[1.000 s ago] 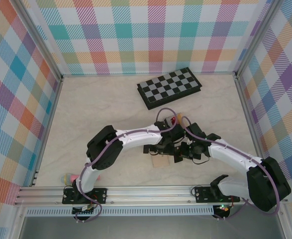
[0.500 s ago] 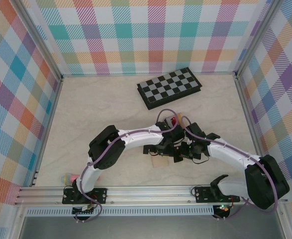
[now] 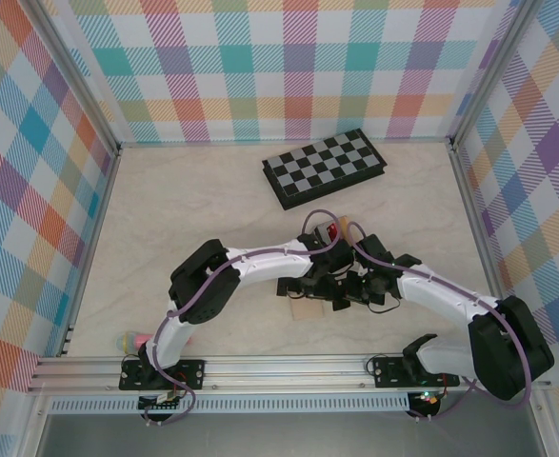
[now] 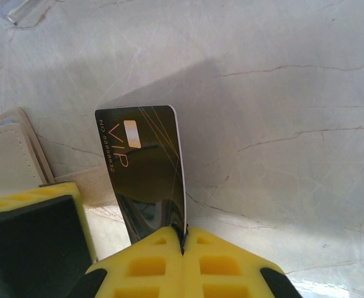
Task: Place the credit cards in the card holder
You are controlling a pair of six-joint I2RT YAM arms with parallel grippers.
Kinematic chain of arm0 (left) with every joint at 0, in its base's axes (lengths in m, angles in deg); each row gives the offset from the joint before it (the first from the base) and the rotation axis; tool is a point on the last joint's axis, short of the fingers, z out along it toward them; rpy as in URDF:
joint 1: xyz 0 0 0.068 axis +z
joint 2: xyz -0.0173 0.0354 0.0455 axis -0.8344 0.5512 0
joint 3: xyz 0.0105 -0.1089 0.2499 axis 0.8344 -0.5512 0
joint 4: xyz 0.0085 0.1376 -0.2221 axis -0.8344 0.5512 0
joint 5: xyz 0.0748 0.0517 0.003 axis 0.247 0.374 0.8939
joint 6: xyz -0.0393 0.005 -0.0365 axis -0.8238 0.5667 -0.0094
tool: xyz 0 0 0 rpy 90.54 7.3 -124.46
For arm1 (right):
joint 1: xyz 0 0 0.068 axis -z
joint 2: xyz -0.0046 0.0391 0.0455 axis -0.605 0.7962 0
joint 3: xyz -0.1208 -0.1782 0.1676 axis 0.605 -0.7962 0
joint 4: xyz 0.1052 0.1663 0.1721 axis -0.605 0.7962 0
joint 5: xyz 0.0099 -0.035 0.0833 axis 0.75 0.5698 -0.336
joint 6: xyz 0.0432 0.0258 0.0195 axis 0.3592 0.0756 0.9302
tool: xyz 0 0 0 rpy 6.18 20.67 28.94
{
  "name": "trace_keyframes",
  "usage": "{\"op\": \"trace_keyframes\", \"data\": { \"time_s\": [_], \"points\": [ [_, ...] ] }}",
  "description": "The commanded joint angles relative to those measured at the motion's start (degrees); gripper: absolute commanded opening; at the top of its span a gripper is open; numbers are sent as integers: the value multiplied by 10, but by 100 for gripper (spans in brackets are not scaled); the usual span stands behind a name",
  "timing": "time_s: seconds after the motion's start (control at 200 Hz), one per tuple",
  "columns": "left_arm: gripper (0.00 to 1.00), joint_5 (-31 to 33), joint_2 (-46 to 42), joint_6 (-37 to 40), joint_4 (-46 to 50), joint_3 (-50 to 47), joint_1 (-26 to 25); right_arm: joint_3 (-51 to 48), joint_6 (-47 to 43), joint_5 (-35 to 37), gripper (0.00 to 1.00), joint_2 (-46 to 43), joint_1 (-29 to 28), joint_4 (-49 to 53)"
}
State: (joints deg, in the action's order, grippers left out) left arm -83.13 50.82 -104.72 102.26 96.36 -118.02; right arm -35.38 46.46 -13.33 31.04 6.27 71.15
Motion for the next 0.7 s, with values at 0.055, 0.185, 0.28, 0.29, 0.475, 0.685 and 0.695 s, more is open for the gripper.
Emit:
{"op": "trace_keyframes", "data": {
  "time_s": [0.055, 0.185, 0.28, 0.29, 0.475, 0.685, 0.695],
  "points": [
    [88, 25, -46, -4, 22, -19, -8, -20, 11, 55, 2, 20, -2, 45],
    [88, 35, -83, -10, 24, -43, -8, -18, 15, 60, 2, 22, -2, 48],
    [87, 40, -104, -13, 24, -60, -7, -19, 15, 59, 2, 21, -2, 46],
    [86, 40, -106, -14, 24, -62, -6, -19, 15, 59, 2, 21, -2, 46],
    [76, 36, -119, -18, 17, -93, -6, -16, 16, 55, 2, 23, -2, 44],
    [55, 43, -160, -31, 3, -130, -3, -10, 16, 56, 2, 24, -2, 48],
    [54, 43, -163, -32, 2, -132, -3, -9, 16, 56, 2, 24, -2, 49]
  ]
}}
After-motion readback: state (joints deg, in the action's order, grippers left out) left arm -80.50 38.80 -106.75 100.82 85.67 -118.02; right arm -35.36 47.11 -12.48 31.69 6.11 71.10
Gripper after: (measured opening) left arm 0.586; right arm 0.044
